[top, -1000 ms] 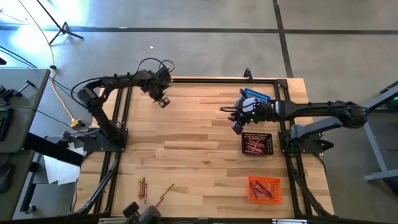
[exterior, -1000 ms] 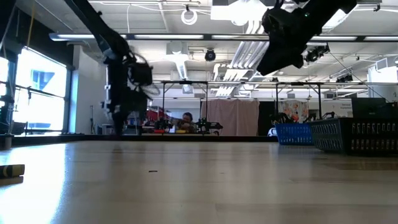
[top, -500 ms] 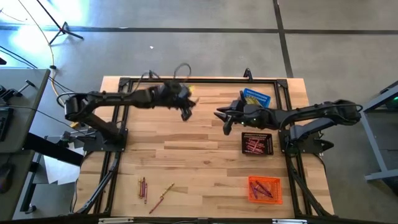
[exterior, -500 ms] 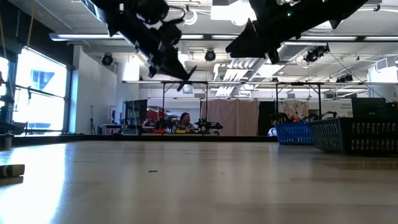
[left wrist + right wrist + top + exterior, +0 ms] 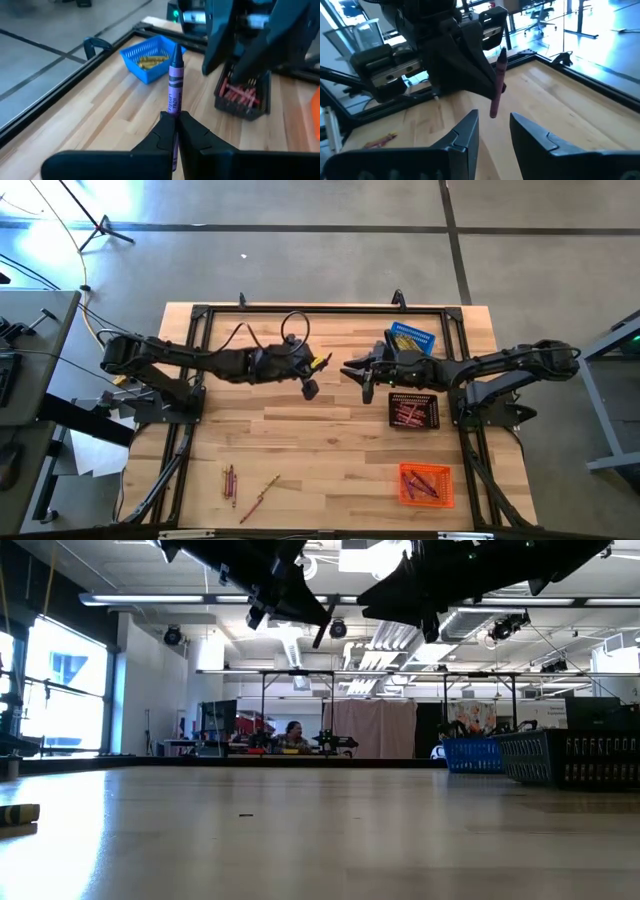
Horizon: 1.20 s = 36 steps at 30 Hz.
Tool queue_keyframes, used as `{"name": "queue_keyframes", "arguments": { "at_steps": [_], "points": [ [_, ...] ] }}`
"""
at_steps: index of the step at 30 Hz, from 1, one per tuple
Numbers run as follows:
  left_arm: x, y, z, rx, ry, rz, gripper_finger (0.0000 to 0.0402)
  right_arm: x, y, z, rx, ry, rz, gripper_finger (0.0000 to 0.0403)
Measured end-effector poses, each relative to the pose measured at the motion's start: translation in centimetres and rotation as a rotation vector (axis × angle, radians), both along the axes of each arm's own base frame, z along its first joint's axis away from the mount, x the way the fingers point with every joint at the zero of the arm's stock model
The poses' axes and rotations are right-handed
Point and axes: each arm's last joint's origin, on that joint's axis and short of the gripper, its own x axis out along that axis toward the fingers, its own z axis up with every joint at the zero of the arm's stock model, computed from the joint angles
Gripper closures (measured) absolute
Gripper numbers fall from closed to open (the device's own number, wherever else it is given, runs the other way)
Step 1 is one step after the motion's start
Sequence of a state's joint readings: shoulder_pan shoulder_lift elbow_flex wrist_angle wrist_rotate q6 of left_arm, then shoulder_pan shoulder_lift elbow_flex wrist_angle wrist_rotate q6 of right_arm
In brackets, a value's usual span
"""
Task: Sort crayons
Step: Put the violet crayon into the orange bin
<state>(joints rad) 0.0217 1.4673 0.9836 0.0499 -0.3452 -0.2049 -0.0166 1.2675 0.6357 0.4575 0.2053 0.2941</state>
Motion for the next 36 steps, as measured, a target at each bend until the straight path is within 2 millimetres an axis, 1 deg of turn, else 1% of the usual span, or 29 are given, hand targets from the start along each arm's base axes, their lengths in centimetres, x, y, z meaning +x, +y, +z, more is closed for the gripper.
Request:
{"name": "queue_keyframes", "arguments": {
  "at_steps": [3, 9, 15, 18, 24, 27, 29, 32, 36],
  "points": [
    [0.1, -0.4, 0.1, -0.015, -0.026, 0.011, 0.0401, 0.0, 0.0, 0.2, 0.017, -0.02, 0.016, 0.0306],
    [0.2, -1.7, 0.0, -0.009, -0.042, 0.046, 0.0401, 0.1, 0.1, 0.6, -0.003, -0.064, 0.026, 0.0306],
    [0.5, -2.5, 0.1, -0.019, -0.078, 0.047, 0.0401, 0.1, -0.5, 1.0, 0.007, -0.101, 0.087, 0.0304],
    [0.6, -2.6, 0.4, -0.014, -0.11, 0.039, 0.0401, 0.4, -0.6, 0.8, 0.008, -0.108, 0.09, 0.029],
    [0.8, -2.6, 0.3, -0.015, -0.118, 0.038, 0.0401, 1.2, -1.1, 0.4, 0.002, -0.152, 0.077, 0.025],
    [0.9, -2.6, 0.3, -0.015, -0.126, 0.038, 0.0401, 1.5, -1.4, 0.2, 0.0, -0.165, 0.067, 0.0237],
    [0.9, -2.6, 0.5, -0.01, -0.138, 0.035, 0.0401, 1.9, -1.5, 0.2, 0.001, -0.16, 0.064, 0.0234],
    [0.9, -2.6, 0.5, -0.009, -0.136, 0.034, 0.0401, 3.2, -1.6, 0.4, -0.002, -0.158, 0.066, 0.0235],
    [0.9, -2.6, 0.4, -0.008, -0.122, 0.034, 0.0401, 4.9, -1.7, 0.7, -0.018, -0.159, 0.067, 0.0248]
  ]
}}
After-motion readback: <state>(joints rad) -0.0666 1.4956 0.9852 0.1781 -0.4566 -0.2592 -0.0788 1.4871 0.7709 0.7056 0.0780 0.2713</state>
